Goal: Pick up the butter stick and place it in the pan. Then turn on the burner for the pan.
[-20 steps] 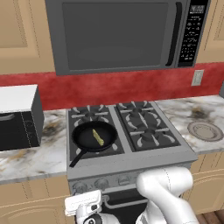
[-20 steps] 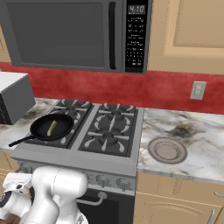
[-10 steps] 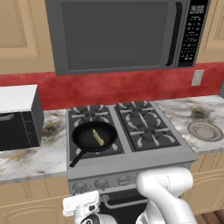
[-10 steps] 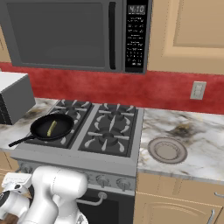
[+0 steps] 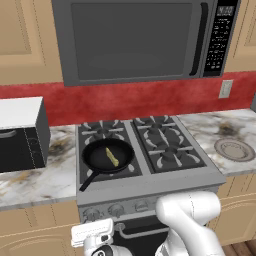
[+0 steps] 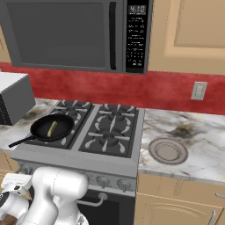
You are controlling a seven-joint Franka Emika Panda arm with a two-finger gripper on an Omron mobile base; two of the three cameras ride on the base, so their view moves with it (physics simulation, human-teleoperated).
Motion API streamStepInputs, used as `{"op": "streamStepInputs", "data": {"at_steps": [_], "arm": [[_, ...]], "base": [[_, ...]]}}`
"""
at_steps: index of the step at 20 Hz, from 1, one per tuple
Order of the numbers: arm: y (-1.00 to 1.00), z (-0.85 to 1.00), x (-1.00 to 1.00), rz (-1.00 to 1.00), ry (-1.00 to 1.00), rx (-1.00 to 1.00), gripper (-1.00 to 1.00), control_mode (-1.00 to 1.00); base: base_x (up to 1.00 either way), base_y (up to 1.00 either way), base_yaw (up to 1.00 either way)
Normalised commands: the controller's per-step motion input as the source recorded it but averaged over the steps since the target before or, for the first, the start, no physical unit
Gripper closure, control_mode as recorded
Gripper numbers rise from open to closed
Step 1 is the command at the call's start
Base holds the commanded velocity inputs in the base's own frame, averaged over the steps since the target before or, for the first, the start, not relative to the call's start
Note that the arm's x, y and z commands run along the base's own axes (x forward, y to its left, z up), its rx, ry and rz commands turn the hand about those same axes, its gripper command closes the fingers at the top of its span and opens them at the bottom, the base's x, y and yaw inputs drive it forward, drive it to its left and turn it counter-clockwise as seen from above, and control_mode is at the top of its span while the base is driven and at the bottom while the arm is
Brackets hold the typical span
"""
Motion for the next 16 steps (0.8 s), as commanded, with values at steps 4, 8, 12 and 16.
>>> {"op": "streamStepInputs", "data": {"at_steps": [4, 8, 12, 16], "arm": [[-0.14, -0.09, 0.08, 0.0, 0.0, 0.08, -1.0, -1.0], [-0.13, -0.07, 0.1, 0.0, 0.0, 0.07, -1.0, -1.0], [-0.07, -0.12, 0.09, 0.0, 0.0, 0.06, -1.0, -1.0], [-0.03, -0.11, 0.14, 0.0, 0.0, 0.05, -1.0, -1.0]], "base": [[0.0, 0.0, 0.0], [0.0, 0.0, 0.0], [0.0, 0.0, 0.0], [0.0, 0.0, 0.0]]}}
